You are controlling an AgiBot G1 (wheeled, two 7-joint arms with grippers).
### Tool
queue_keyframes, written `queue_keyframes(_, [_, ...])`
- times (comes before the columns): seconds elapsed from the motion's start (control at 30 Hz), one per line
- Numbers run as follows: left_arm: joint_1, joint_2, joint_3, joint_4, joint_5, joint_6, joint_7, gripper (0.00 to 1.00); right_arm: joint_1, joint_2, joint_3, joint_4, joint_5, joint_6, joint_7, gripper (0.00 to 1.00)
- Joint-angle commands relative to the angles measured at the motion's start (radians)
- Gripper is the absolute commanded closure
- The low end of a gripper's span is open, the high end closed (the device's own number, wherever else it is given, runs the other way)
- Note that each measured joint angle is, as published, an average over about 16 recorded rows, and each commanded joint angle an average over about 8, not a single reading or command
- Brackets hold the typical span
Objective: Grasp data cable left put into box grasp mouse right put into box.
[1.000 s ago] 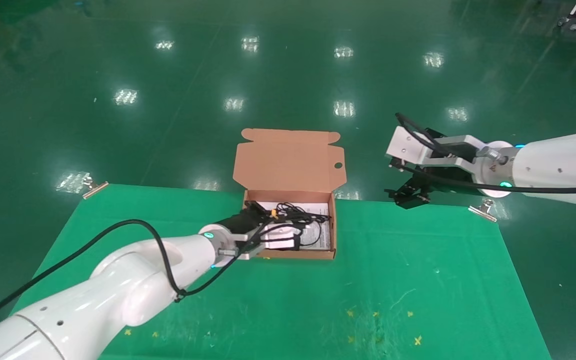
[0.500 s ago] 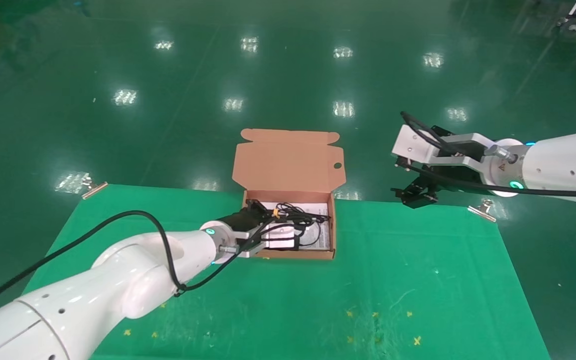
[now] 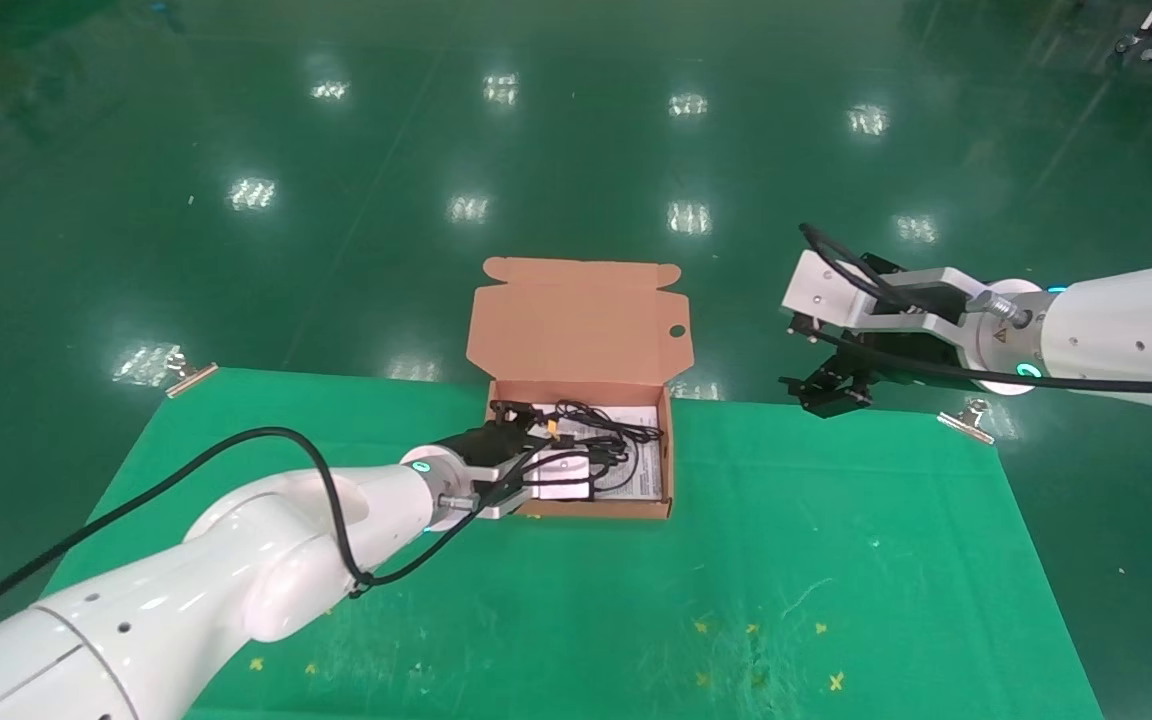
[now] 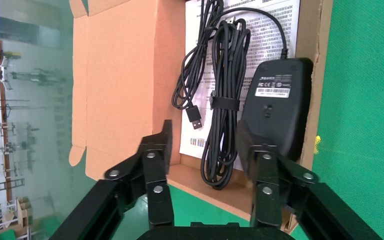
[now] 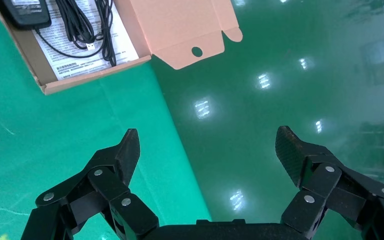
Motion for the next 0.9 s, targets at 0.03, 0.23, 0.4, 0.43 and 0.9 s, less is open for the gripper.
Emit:
queue_keyframes(0.03, [0.001,-0.009,0.001,-0.012,-0.001,-0.002,0.002,0.0,0.001,0.001,0.002,-0.002,0.0,0.003,0.001,0.0])
queue_keyframes(0.23, [-0.044,-0.016,-0.015,-0.005,0.021,-0.038,-0.007,0.0,0.051,-0.018,0.025,-0.083,-0.031,0.054,-0.026,0.0])
queue_keyframes(0.4, [-0.073,-0.012,-0.029,0.027,0.047,-0.062,-0.014,0.0,0.076,-0.023,0.03,-0.112,-0.047,0.066,-0.052,0.0])
queue_keyframes(0.43, [-0.076,-0.011,-0.031,0.033,0.049,-0.062,-0.015,0.0,0.078,-0.023,0.03,-0.112,-0.048,0.066,-0.055,0.0])
queue_keyframes(0.9, [-0.001,-0.143,-0.214,-0.059,-0.237,0.167,0.041,0.0,-0.052,0.014,0.202,-0.071,0.124,-0.071,-0.148,0.0])
